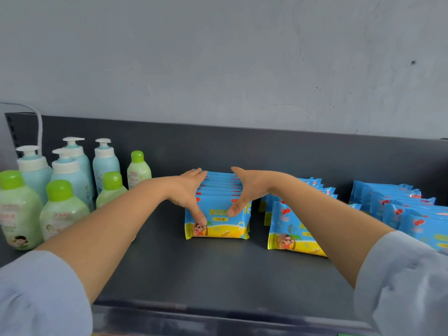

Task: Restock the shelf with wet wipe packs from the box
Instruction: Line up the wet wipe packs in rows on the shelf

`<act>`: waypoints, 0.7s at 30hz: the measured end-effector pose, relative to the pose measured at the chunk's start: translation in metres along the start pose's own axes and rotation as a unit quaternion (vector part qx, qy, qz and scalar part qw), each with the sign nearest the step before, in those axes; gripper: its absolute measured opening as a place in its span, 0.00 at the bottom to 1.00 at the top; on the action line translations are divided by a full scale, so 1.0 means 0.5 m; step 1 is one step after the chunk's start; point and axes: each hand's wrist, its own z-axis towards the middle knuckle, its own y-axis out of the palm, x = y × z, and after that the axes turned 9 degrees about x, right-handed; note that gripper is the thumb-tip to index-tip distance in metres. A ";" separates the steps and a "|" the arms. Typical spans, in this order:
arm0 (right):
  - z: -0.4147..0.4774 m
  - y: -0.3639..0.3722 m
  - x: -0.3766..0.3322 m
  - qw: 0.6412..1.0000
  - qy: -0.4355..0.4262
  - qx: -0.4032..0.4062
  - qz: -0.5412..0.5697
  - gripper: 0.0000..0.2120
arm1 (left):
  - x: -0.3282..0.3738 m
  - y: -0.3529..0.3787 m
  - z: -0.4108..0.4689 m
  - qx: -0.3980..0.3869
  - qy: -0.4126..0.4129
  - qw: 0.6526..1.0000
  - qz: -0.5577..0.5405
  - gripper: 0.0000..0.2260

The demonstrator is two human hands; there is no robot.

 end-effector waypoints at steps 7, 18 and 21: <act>0.013 0.013 -0.017 1.000 -0.023 0.010 0.001 0.59 | -0.015 -0.002 -0.005 0.004 -0.008 1.000 0.003 0.61; 0.002 0.027 -0.007 0.991 -0.065 0.028 -0.113 0.63 | -0.015 -0.001 -0.018 0.008 0.003 0.998 0.065 0.62; -0.002 0.034 -0.001 0.985 -0.070 0.046 -0.149 0.61 | -0.012 0.003 -0.020 0.013 0.006 0.997 0.081 0.62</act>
